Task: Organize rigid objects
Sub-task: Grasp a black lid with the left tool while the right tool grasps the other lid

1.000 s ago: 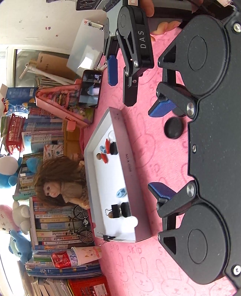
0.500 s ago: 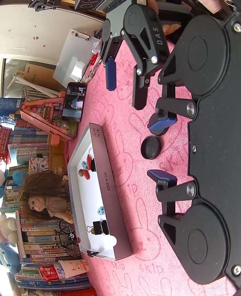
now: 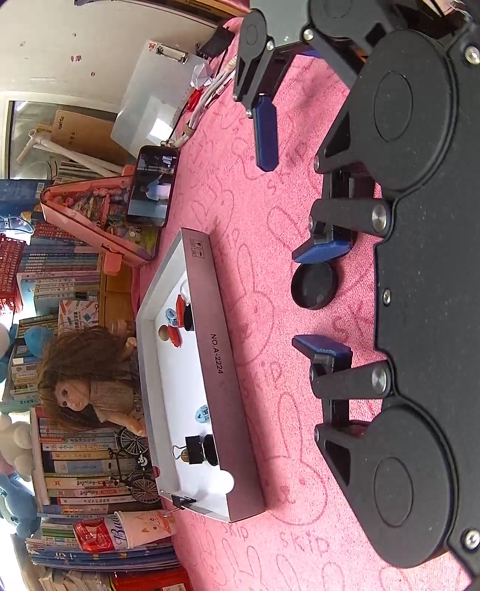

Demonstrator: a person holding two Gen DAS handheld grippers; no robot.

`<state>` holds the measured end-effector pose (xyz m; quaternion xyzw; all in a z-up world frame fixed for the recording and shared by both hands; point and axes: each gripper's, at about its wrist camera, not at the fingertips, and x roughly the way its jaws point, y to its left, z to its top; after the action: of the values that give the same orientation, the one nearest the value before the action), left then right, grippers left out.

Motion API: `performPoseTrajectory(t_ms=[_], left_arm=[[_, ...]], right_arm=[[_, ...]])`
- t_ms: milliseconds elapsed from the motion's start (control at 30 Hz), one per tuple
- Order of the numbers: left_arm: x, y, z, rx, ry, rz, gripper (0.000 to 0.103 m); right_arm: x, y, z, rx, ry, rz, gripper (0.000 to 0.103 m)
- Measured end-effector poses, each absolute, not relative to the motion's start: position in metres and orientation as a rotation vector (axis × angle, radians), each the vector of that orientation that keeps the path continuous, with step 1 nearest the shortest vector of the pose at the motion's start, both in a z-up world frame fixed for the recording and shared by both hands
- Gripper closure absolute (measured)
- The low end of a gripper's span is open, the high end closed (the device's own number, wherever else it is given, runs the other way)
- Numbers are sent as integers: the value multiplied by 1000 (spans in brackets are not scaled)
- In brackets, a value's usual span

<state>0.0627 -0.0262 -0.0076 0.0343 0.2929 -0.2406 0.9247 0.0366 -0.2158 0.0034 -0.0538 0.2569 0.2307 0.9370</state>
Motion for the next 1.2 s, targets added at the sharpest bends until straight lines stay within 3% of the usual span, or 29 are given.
performPoseTrajectory(t_ms=[100, 200, 367, 533, 633, 700, 800, 1067, 1200], left_arm=[[64, -26, -8, 84, 597, -460, 83], [65, -21, -8, 69, 601, -451, 87], [65, -14, -7, 63, 599, -433, 87], [65, -11, -6, 58, 601, -424, 87], [65, -9, -6, 51, 604, -421, 87], [65, -10, -6, 49, 604, -419, 86], [64, -9, -6, 44, 604, -418, 86], [61, -7, -5, 23, 604, -439, 85], [56, -10, -5, 30, 591, -456, 70]], right_arm=[[36, -212, 1, -105, 529, 480, 7], [35, -208, -1, -107, 530, 480, 7], [36, -204, -4, -115, 516, 436, 7], [33, -202, -4, -120, 509, 434, 18], [32, -201, -3, -118, 505, 438, 35], [31, -201, -1, -118, 502, 433, 55], [31, -202, -1, -116, 498, 406, 67], [36, -216, 0, -78, 497, 318, 67], [38, -223, 0, -56, 502, 279, 67]])
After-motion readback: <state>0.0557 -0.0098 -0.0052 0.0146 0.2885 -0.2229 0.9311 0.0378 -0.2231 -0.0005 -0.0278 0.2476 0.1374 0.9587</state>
